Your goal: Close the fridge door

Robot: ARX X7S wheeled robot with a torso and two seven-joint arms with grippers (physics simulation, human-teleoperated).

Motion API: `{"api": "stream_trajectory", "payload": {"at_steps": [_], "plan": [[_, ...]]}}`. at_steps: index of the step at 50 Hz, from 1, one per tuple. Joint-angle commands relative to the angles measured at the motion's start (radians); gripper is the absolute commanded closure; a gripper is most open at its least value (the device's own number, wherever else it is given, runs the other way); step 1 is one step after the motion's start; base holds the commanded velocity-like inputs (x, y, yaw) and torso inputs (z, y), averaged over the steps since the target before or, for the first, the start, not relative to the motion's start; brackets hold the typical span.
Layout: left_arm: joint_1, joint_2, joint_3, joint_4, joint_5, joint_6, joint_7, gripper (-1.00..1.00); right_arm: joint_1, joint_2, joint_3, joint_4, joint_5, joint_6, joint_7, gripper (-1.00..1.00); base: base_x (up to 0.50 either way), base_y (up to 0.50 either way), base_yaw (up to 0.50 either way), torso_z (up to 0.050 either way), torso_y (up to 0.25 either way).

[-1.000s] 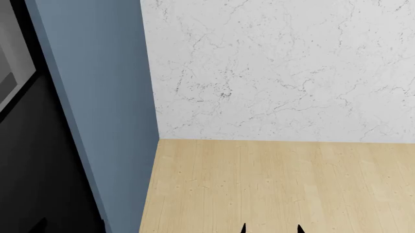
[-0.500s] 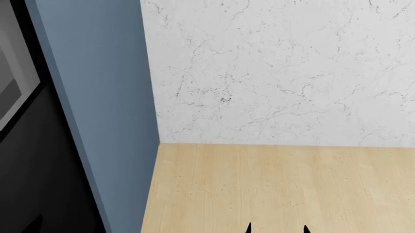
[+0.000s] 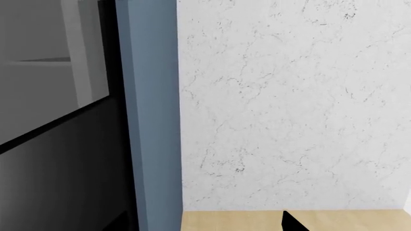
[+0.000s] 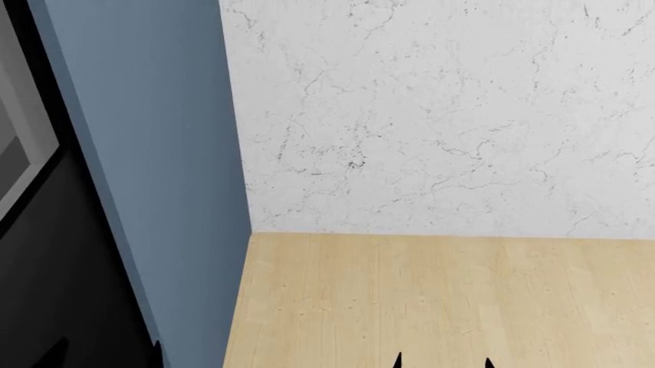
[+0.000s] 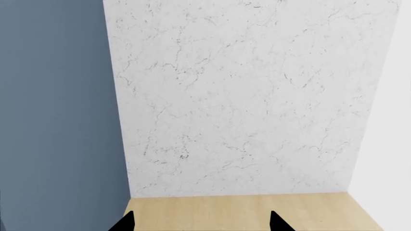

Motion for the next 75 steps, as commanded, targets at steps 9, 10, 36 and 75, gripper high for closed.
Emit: {"api": "stream_trajectory", "payload": {"at_steps": [9,10,36,75], "plan": [[0.005,-0.017,0.025,0.008,-0.006,0.027,-0.027,-1.00,0.001,0.018,-0.018,0.012,0.019,-0.017,0.017,-1.00,0.48,0.00,0.00,0.000,0.000],[0.004,-0.018,0.024,0.009,-0.008,0.027,-0.027,-1.00,0.001,0.020,-0.019,0.011,0.021,-0.016,0.017,-1.00,0.48,0.00,0.00,0.000,0.000],[0.002,-0.038,0.044,0.002,-0.019,0.041,-0.055,-1.00,-0.003,0.039,-0.035,0.013,0.032,-0.036,0.045,-1.00,0.47,0.06,0.00,0.000,0.000],[0.328,-0.162,-0.192,0.062,-0.151,0.192,-0.165,-1.00,0.021,0.071,-0.082,-0.072,0.035,0.023,0.071,-1.00,0.12,0.00,0.00,0.000,0.000]]}}
